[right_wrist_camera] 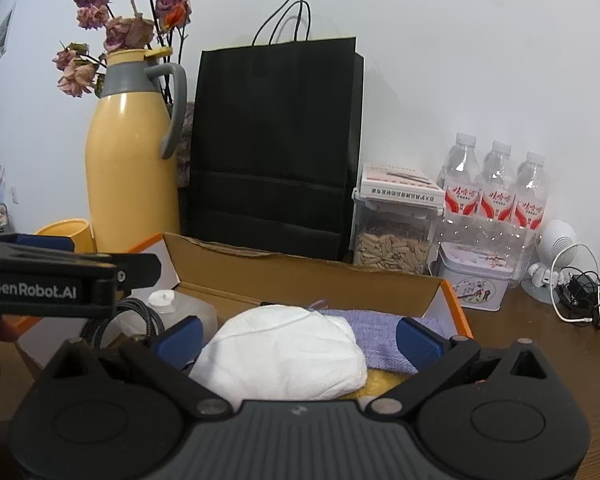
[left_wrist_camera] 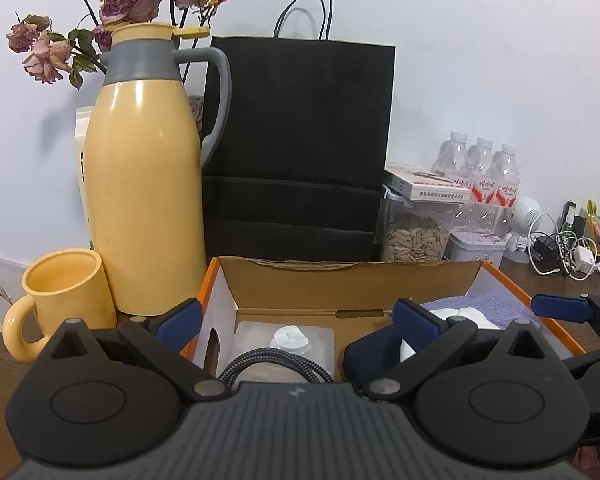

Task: Organize objects
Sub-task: 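Lower the white cloth into the box and open the right gripper, then withdraw both grippers and move the right gripper onto the red rose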

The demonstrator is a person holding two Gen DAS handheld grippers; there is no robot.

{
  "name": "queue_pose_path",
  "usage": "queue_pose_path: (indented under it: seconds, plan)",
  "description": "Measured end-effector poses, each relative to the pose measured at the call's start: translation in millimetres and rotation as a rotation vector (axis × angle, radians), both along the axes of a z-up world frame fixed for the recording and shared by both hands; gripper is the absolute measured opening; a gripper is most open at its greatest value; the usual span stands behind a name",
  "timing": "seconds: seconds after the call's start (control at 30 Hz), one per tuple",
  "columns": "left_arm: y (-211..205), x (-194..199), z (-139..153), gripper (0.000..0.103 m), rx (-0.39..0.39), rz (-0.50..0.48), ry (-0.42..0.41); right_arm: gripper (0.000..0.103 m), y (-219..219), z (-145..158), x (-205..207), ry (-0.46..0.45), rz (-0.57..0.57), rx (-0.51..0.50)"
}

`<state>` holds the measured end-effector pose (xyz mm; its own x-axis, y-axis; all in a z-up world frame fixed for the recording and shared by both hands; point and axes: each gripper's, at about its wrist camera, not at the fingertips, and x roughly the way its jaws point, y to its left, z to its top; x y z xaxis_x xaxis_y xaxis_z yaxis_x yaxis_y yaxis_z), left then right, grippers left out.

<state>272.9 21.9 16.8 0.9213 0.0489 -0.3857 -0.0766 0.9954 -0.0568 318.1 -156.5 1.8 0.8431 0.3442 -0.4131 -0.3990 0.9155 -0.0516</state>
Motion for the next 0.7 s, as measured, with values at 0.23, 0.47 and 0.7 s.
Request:
queue_pose_path:
  seconds: [0.23, 0.47, 0.7]
  plan:
    - [-1, -17, 2, 0.103, -0.020, -0.001, -0.011, 0.103, -9, 5, -18, -0.027, -0.004, 0.009]
    - [-2, -38, -1, 0.103, -0.025, 0.000, -0.013, 0.103, -19, 4, -41, -0.038, -0.009, 0.002]
    - [-3, -55, -7, 0.103, -0.036, 0.006, -0.001, 0.103, -27, -4, -66, -0.029, -0.010, -0.006]
